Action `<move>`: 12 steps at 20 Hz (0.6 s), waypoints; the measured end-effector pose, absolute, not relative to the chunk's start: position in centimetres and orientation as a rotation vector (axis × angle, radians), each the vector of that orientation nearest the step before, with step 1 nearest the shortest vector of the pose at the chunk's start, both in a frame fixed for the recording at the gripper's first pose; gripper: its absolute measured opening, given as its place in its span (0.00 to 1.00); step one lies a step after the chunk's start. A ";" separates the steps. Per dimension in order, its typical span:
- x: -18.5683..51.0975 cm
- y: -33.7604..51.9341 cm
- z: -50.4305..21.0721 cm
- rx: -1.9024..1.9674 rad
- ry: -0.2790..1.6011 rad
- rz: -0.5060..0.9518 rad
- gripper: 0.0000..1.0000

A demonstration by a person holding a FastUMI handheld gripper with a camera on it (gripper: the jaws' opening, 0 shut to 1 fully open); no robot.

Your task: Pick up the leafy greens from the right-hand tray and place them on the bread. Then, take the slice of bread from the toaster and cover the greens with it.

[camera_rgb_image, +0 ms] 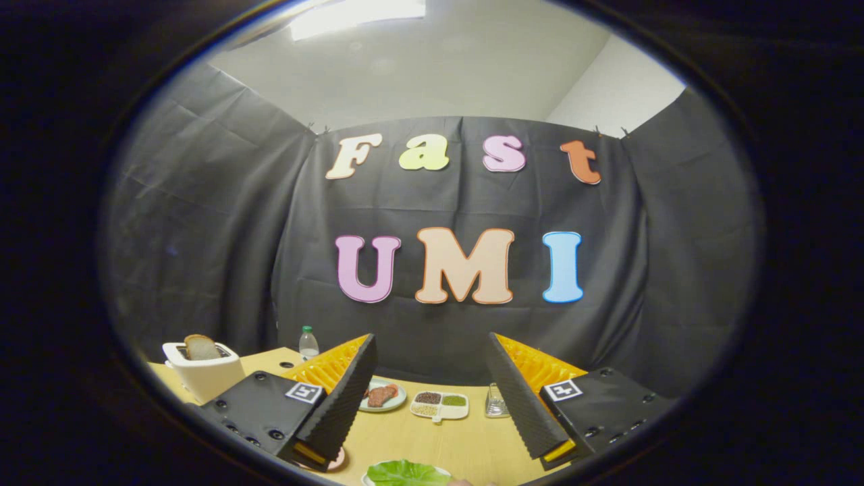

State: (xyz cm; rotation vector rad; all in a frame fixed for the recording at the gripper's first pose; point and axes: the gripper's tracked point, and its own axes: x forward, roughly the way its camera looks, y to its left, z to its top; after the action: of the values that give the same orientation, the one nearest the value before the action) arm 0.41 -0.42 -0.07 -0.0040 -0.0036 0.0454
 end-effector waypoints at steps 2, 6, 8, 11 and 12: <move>0.5 -0.3 -0.2 -0.008 0.001 0.057 1.00; 0.9 -0.2 -1.0 -0.010 0.031 0.108 1.00; 1.2 -0.5 -1.6 -0.022 0.049 0.124 1.00; 1.9 -0.7 -2.8 -0.044 0.077 0.162 1.00; 2.1 -0.7 -3.3 -0.051 0.093 0.183 1.00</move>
State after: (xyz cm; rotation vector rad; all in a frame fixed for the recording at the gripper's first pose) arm 2.08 -0.69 -3.33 -0.0511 0.0928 0.1828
